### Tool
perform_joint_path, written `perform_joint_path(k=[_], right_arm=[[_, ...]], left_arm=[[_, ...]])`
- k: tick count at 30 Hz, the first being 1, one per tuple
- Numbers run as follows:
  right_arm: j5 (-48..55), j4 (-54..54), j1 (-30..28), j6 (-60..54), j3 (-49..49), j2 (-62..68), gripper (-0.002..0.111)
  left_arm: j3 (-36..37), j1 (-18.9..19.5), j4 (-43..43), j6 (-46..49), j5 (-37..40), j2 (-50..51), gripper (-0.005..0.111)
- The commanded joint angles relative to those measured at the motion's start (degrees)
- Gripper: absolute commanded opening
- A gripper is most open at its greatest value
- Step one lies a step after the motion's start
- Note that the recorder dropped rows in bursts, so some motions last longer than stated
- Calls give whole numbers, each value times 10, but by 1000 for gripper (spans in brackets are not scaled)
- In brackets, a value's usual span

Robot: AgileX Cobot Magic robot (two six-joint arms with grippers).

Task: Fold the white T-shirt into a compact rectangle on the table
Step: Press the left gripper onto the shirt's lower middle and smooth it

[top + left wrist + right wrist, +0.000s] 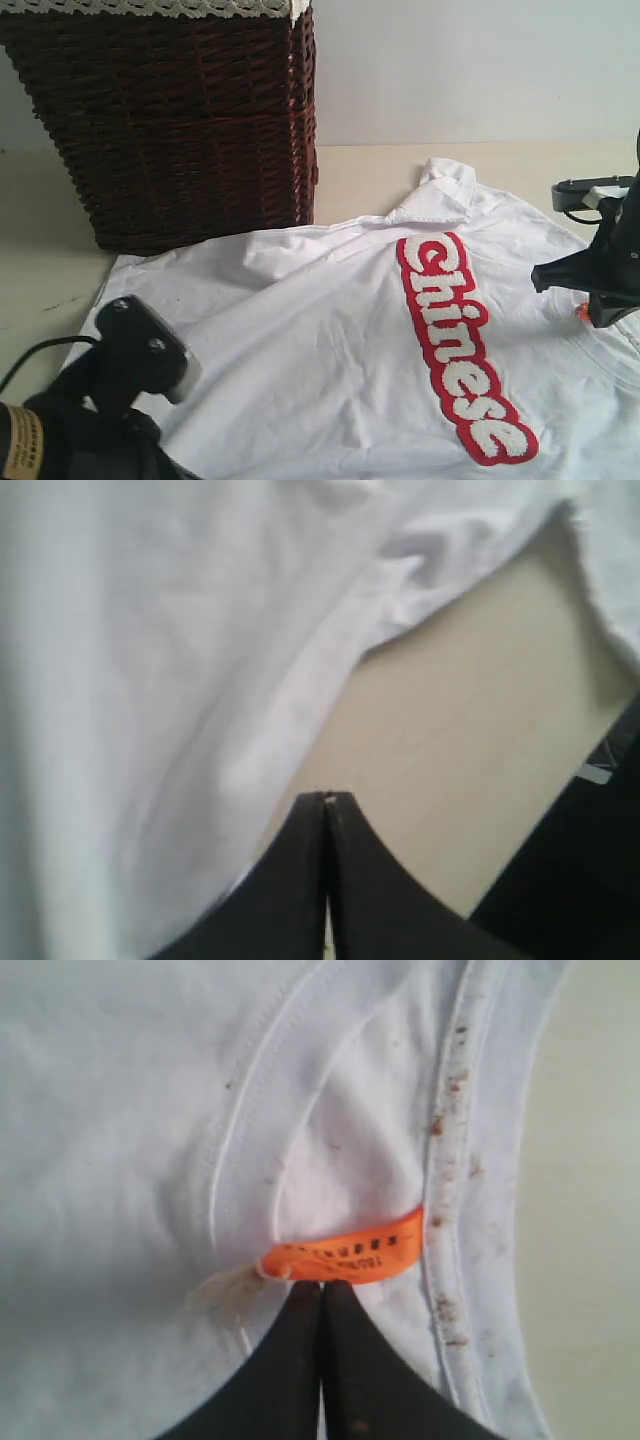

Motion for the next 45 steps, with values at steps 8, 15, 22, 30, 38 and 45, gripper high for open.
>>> perform_joint_path(k=[8,15,22,30,38,45], right_arm=[[-3,60,-3,-56,-7,0,0],[11,71,-2,-66,-7,0,0],[9,112,-1,-90,-7,0,0],[12,149,-1,-124,-7,0,0],[0,150,-1,-125,-7,0,0],[0,150,-1,-125,-7,0,0]], left_arm=[[-98,-127,-85,208,-132,180,50],[-187,-154,-46,341,-160,299,50],[-244,-154,-36,336,-155,368,50],[-280,-151,-23,337,-104,419,33],[-296,-186,-43,337,-19,398,0],[-296,-190,-104,337,-13,349,4]])
